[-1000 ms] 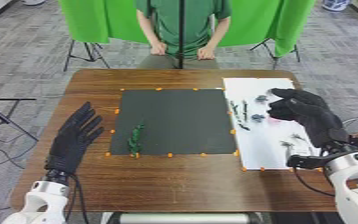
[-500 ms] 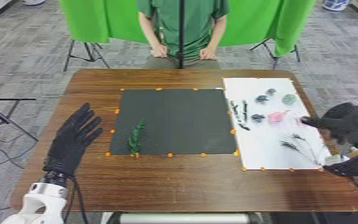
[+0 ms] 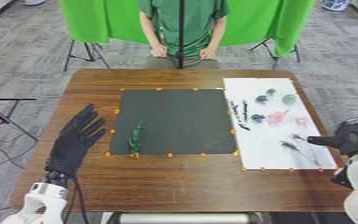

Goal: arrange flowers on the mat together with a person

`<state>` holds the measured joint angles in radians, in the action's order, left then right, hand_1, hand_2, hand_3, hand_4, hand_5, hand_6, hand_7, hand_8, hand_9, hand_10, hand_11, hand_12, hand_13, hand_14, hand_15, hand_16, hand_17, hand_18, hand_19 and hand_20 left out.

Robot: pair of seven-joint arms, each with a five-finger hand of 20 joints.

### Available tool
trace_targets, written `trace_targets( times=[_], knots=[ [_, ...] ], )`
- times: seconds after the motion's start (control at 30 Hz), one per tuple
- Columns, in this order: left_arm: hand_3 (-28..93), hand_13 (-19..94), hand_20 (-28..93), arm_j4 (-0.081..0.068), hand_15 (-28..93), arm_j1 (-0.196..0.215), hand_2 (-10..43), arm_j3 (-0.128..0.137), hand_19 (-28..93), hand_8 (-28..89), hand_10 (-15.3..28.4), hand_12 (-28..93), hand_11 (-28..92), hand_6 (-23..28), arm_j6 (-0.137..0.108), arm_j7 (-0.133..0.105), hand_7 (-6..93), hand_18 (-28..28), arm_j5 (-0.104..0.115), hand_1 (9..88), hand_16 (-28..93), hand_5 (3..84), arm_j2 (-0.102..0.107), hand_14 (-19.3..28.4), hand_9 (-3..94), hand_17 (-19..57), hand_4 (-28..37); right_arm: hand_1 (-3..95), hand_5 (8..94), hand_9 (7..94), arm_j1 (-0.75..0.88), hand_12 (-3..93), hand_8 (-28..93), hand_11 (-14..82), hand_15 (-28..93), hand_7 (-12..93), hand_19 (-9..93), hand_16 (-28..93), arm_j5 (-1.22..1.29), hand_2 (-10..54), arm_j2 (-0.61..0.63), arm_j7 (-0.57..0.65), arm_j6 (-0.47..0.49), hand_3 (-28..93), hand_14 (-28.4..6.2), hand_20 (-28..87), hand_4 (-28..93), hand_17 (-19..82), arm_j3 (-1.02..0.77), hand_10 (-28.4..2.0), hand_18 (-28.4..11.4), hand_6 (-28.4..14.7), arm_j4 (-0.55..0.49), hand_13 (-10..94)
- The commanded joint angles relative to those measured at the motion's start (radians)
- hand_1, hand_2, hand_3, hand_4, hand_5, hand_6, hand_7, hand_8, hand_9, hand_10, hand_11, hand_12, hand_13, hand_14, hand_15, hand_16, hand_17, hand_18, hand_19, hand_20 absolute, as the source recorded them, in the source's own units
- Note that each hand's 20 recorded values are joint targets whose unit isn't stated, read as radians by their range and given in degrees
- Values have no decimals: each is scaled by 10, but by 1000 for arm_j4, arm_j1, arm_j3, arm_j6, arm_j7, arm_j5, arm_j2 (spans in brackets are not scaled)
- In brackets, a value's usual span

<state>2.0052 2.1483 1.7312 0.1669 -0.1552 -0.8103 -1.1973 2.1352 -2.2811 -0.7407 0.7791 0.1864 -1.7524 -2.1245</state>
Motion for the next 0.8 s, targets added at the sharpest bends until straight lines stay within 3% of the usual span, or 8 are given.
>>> trace_targets(
  times=[0.03, 0.43, 0.67, 0.77, 0.8],
  knots=[
    [664, 189, 80, -3, 185, 5, -80, 4, 386, -97, 91, 174, 138, 27, 14, 17, 160, 200, 1, 293, 51, 273, -10, 108, 184, -96, -252, 206, 651, 657, -54, 462, -132, 640, 779, 459, 805, 313, -46, -95, 9, 2, 50, 593, -149, 328, -283, 298, 63, -141, -220, -30, 50, 608],
    [665, 190, 80, -2, 189, 8, -80, -1, 386, -95, 91, 175, 136, 28, 4, 13, 158, 200, 6, 292, 50, 273, -11, 109, 184, -96, -252, 354, 725, 723, -82, 451, -155, 660, 790, 513, 839, 329, -107, -95, 8, -14, 138, 449, -131, 323, -283, 337, 145, -120, -220, -6, 98, 672],
    [664, 192, 80, -3, 193, 9, -77, -2, 386, -95, 92, 175, 135, 28, 3, 12, 157, 200, 7, 291, 48, 274, -13, 110, 185, -96, -254, 495, 761, 780, -69, 469, -158, 685, 818, 550, 854, 333, -88, -95, 9, -105, 93, 397, -111, 312, -282, 355, 157, -104, -209, 15, 142, 719],
    [665, 191, 80, -2, 193, 10, -77, -2, 386, -95, 91, 174, 134, 28, 1, 10, 157, 200, 7, 289, 48, 274, -13, 109, 185, -96, -253, 537, 794, 811, -64, 463, -160, 700, 831, 562, 865, 331, 2, -95, 3, -126, 64, 471, -100, 306, -282, 375, 147, -93, -202, 27, 152, 748],
    [665, 191, 80, -3, 193, 8, -77, -2, 386, -94, 91, 174, 133, 28, 2, 11, 157, 200, 7, 289, 48, 274, -14, 108, 185, -96, -254, 521, 800, 820, -61, 461, -58, 702, 832, 547, 870, 330, 11, -95, 0, -143, 62, 529, -98, 300, -282, 381, 141, -91, -201, 29, 154, 758]
  ],
)
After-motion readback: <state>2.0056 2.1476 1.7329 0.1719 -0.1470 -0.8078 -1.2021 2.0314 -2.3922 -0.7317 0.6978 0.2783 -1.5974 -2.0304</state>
